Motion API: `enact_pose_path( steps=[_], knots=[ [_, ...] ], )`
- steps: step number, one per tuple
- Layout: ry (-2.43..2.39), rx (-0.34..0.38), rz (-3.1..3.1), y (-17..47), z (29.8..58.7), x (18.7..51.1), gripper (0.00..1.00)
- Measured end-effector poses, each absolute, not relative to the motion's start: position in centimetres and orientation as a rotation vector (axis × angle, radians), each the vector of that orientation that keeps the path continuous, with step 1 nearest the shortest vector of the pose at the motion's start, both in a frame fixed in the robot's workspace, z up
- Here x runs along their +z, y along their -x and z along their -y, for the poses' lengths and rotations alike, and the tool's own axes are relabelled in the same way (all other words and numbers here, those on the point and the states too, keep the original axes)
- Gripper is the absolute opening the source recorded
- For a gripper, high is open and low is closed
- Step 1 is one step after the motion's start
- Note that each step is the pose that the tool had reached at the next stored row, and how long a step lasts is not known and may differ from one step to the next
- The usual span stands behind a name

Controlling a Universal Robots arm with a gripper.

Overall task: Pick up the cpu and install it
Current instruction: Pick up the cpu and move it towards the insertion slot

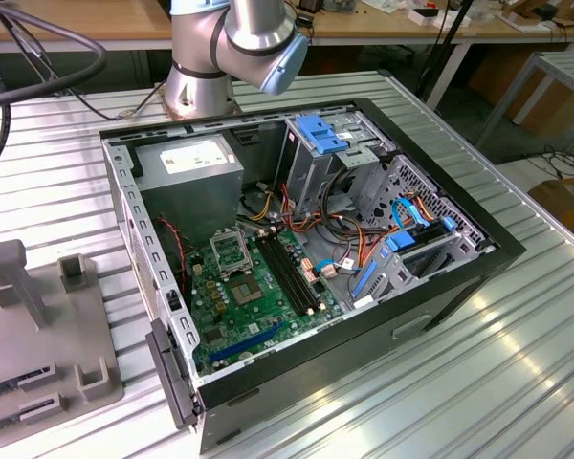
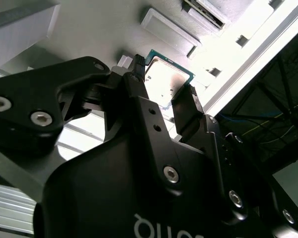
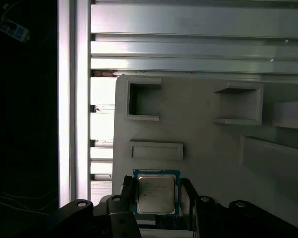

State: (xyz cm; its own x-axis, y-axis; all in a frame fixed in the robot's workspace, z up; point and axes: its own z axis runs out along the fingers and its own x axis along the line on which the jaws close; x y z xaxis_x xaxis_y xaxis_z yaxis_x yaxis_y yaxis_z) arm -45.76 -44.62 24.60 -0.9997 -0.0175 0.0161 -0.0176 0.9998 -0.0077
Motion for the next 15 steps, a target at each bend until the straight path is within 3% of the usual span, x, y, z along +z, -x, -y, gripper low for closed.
enact_pose_path(
  steps=[15],
  knots=[
    [-0.027,0.012,3.125,45.76,44.62,24.92,0.47]
  ],
)
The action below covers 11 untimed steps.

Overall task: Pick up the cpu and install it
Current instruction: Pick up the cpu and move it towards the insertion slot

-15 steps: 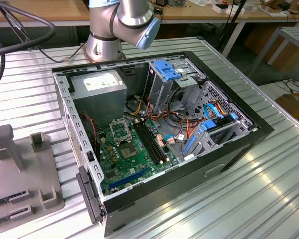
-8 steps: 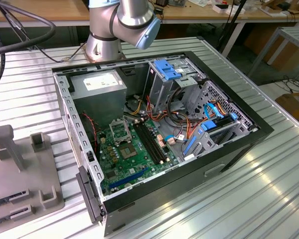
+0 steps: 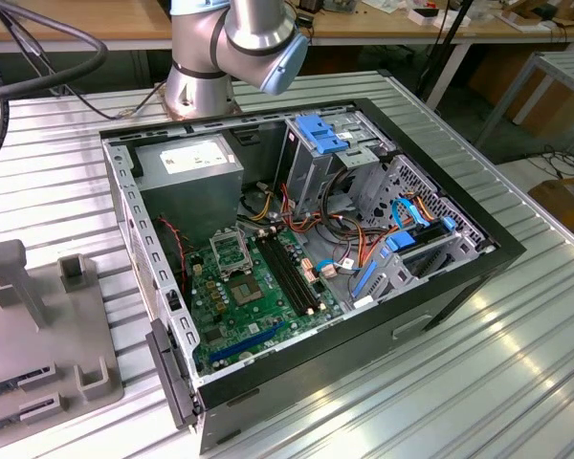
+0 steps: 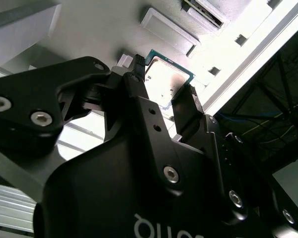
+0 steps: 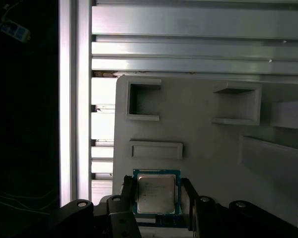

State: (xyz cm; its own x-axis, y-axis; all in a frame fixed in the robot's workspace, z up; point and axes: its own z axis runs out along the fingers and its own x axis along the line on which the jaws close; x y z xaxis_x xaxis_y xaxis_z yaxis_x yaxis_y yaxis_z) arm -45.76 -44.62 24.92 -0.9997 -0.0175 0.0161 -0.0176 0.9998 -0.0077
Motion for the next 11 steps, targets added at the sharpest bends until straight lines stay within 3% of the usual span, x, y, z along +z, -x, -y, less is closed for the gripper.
enact_pose_path(
  steps=[11],
  knots=[
    [-0.027,0.012,3.125,45.76,44.62,25.28,0.47]
  ],
)
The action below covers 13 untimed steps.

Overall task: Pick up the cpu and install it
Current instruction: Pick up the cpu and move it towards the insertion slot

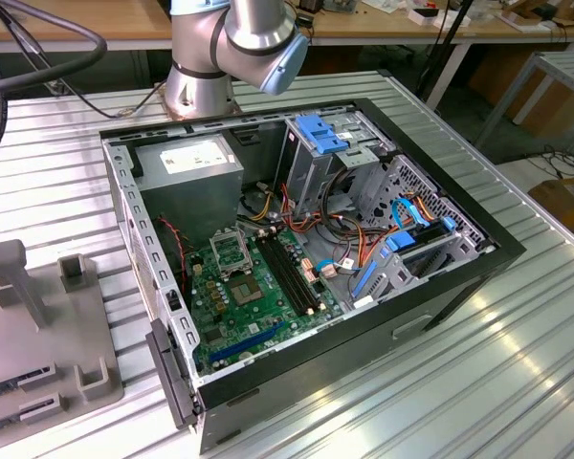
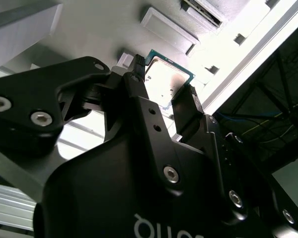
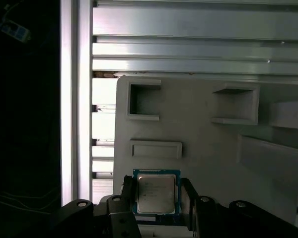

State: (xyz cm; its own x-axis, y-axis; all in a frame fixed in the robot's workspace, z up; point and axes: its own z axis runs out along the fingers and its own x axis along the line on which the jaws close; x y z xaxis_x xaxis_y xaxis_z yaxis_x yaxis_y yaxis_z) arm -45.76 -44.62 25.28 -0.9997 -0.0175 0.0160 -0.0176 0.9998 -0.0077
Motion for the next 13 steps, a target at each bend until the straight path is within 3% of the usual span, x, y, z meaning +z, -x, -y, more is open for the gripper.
enact_pose_path(
  steps=[13],
  knots=[
    [-0.027,0.012,3.126,45.76,44.62,25.64,0.47]
  ],
)
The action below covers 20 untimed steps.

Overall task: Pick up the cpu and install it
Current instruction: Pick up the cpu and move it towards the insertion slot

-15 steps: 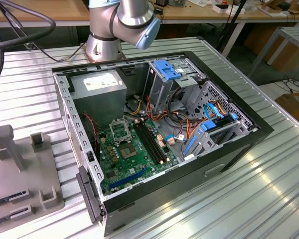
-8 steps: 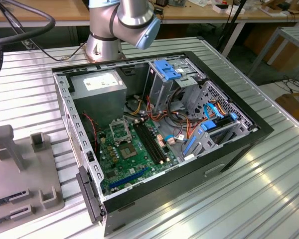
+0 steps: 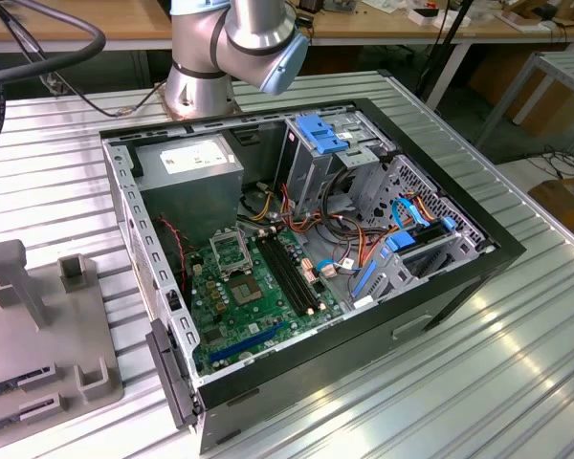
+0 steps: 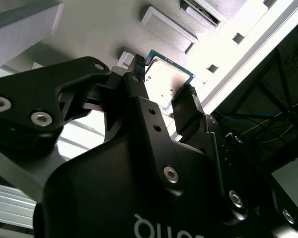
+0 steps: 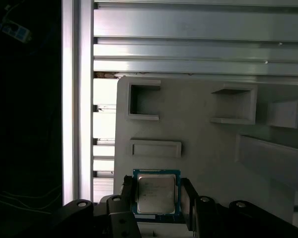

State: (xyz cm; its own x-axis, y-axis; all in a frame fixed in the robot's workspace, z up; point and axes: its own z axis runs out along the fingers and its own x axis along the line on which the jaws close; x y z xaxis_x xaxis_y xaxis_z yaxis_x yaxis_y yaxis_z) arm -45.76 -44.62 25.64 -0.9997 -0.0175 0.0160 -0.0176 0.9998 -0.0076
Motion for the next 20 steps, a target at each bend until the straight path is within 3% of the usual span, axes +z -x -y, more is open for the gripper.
enact_pose_path(
  steps=[20],
  knots=[
    [-0.027,0.012,3.125,45.76,44.62,26.27,0.47]
  ],
)
